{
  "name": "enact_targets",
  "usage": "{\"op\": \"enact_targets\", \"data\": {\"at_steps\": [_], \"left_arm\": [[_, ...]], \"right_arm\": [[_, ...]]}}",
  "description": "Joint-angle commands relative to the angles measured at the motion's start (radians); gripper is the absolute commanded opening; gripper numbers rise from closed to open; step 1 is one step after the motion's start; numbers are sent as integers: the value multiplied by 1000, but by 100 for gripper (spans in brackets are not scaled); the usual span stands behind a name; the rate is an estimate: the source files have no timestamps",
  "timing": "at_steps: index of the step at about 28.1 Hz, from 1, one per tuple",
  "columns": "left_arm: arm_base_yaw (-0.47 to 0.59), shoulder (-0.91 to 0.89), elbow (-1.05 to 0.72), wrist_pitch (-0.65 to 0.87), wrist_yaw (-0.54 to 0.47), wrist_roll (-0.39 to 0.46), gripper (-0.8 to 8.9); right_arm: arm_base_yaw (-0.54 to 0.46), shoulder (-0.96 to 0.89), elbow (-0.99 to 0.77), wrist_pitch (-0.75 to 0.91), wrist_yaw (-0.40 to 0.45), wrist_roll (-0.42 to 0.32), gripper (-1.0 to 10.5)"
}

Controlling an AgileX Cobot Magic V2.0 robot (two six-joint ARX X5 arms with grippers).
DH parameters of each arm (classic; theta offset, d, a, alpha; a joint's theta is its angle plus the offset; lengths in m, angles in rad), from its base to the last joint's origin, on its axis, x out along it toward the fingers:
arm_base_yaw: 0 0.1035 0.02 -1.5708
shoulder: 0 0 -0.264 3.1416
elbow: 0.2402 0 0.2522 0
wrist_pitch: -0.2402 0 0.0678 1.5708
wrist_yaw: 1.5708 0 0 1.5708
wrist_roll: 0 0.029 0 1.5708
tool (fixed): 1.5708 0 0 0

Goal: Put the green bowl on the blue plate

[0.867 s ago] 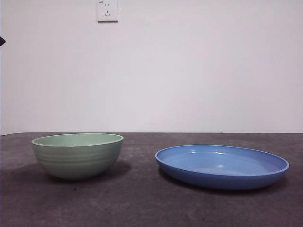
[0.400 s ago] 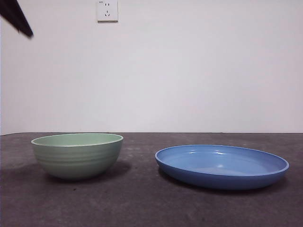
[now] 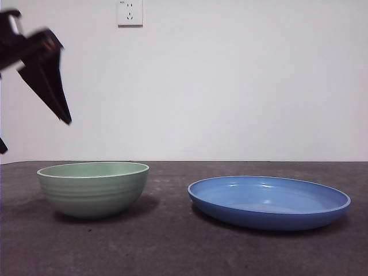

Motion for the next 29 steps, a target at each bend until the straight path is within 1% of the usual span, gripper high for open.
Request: {"op": "enact_targets", "data": {"at_steps": [1,8,10,13,16,18,19,22,27,28,29], "left_arm": [[-2,88,49,7,-8,5,620],[-2,283,150,-6,-8,16,605],[-2,320,173,-8,-8,27,582],[-2,370,205,-17,-20,31,578],[-2,425,245,-52,-40,49,489],[-2,446,253,-64,-40,58,489],[-2,451,253,-63,-40,57,473],[-2,455,253,-66,-40,58,240],[-2,456,253,-101,-40,84,79],[-2,456,253,-101,-40,83,51],[-2,456,253,-101,-40,83,46]], "right_arm": [[5,5,14,3,-4,-4,621],[5,5,14,3,-4,-4,621],[5,5,14,4,-4,-4,621],[5,5,14,3,-4,-3,621],[5,5,14,-3,-3,-4,621],[5,5,14,-3,-3,-4,621],[5,5,14,-3,-3,-4,621],[5,5,14,-3,-3,-4,621],[5,5,14,-3,-3,-4,621],[5,5,14,-3,-3,-4,621],[5,5,14,-4,-3,-4,621]]}}
